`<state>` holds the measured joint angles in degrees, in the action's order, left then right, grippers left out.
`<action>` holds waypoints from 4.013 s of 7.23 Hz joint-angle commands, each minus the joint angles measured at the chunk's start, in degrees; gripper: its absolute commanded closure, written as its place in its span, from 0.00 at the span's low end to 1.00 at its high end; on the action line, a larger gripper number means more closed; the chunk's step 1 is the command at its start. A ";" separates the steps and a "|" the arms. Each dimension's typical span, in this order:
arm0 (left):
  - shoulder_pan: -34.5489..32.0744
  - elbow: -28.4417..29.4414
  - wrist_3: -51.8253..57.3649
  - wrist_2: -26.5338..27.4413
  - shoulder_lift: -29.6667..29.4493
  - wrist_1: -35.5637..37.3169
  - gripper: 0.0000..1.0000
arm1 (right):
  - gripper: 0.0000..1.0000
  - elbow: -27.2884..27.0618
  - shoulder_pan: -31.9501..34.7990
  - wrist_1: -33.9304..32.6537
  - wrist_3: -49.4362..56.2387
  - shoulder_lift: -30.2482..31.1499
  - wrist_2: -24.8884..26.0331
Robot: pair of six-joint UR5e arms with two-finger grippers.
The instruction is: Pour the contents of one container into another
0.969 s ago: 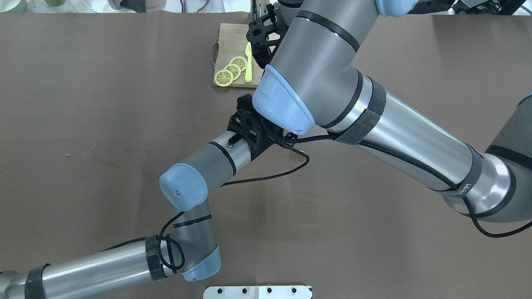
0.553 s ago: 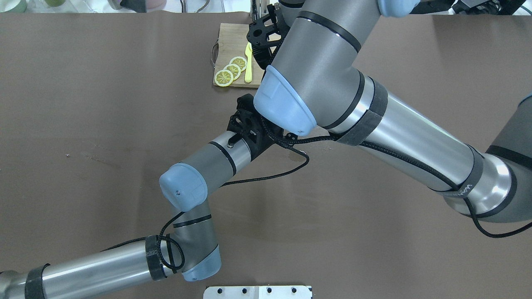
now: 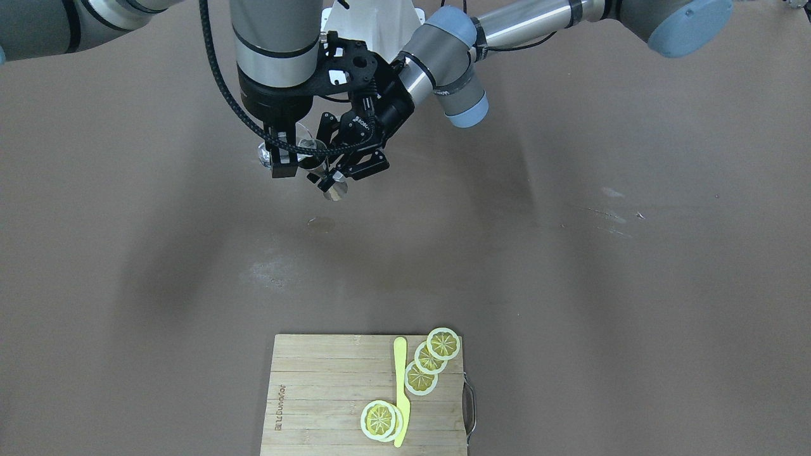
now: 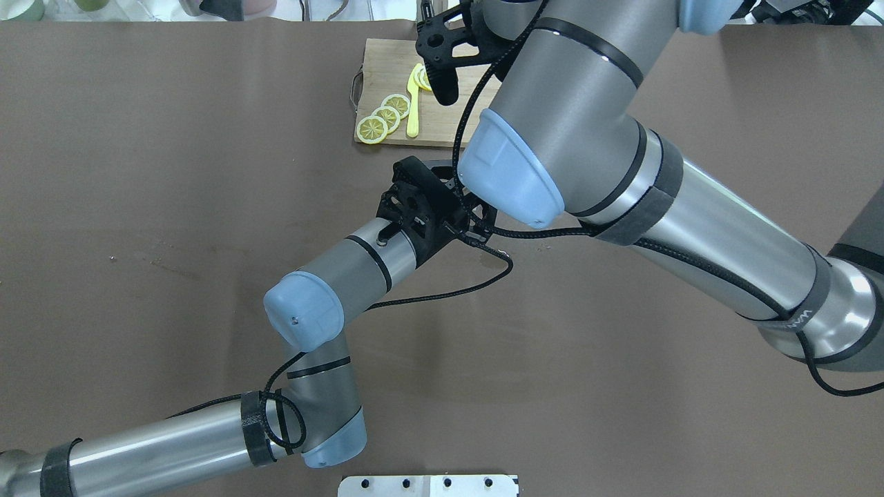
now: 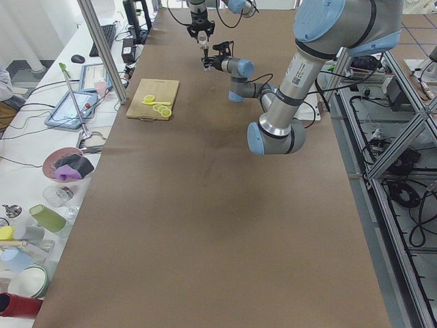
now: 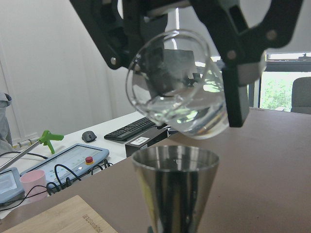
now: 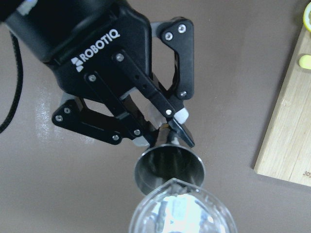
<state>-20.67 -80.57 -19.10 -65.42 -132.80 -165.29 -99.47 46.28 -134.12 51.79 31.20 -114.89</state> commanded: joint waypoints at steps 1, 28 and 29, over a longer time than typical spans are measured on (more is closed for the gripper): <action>-0.07 -0.37 0.03 0.03 0.61 -0.12 1.00 | 1.00 -5.61 2.48 6.20 -0.11 6.47 -1.64; 1.24 -0.81 -28.97 30.50 50.36 -23.76 1.00 | 1.00 42.93 13.04 139.62 -43.08 42.11 -18.89; 2.03 -0.81 -28.97 32.01 50.10 -23.59 1.00 | 1.00 44.09 12.95 140.79 -44.13 41.15 -18.44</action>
<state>-19.96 -81.34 -48.02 -36.11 -82.51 -189.26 -57.54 59.38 4.39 8.60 73.23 -134.14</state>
